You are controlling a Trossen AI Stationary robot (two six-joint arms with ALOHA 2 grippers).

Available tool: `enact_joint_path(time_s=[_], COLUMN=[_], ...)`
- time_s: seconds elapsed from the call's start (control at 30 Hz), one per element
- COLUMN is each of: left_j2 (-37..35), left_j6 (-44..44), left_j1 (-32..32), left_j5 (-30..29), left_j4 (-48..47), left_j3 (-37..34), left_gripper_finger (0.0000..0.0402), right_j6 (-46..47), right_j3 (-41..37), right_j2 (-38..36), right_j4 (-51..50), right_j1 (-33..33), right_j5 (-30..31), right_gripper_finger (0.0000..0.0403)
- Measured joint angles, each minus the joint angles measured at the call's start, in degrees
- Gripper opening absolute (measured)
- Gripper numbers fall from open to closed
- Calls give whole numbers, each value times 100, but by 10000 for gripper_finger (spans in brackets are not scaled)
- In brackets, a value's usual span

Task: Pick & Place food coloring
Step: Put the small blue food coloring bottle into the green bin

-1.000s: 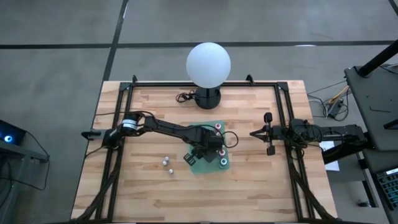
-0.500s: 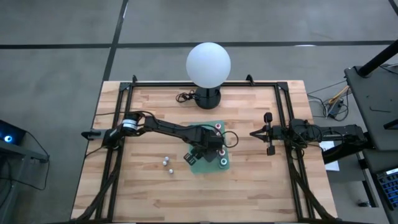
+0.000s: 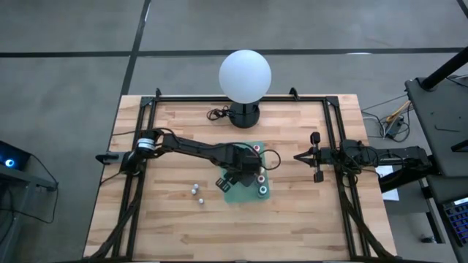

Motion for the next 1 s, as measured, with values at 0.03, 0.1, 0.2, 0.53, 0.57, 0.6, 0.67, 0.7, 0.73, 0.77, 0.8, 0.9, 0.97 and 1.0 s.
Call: enact_joint_path(time_s=[0.03, 0.1, 0.2, 0.53, 0.57, 0.6, 0.67, 0.7, 0.73, 0.77, 0.8, 0.9, 0.97, 1.0], left_j2=[-12, -33, -94, -683, -743, -789, -856, -870, -875, -876, -876, -881, -883, -883], left_j6=[-13, -34, -174, -700, -729, -739, -746, -756, -778, -809, -862, -899, -901, -897], left_j1=[-1, -1, -16, -145, -144, -146, -148, -148, -148, -148, -148, -148, -148, -148], left_j5=[0, -1, -6, -6, -6, -6, -6, -6, -11, -16, -17, -19, -19, -19], left_j4=[-1, -68, -255, -709, -712, -730, -750, -742, -745, -750, -745, -746, -746, -746], left_j3=[0, 2, 43, -9, -9, -9, -9, -9, -8, -7, -7, -7, -7, -9], left_gripper_finger=[115, 115, 115, 115, 115, 115, 115, 115, 115, 115, 114, 99, 78, 66], right_j6=[-2, -7, -12, -4, 3, -7, -3, 1, -7, -9, -9, -10, -3, 1], right_j3=[0, 0, 0, 0, 0, 0, 0, 0, 0, 0, 0, 0, 0, 0], right_j2=[-3, -4, -2, 25, 26, 30, 70, 71, 76, 81, 78, 74, 74, 74], right_j4=[0, -2, 0, 2, 9, -3, 6, 0, -6, -3, -2, -4, -2, -4], right_j1=[0, 0, 0, -2, -4, -2, -4, -3, -2, -4, -2, -2, -2, -2], right_j5=[1, -3, 0, -5, 0, -11, -2, -4, -8, -4, -2, -2, -2, -2], right_gripper_finger=[9, 9, 9, 9, 9, 9, 9, 9, 9, 9, 9, 9, 9, 9])
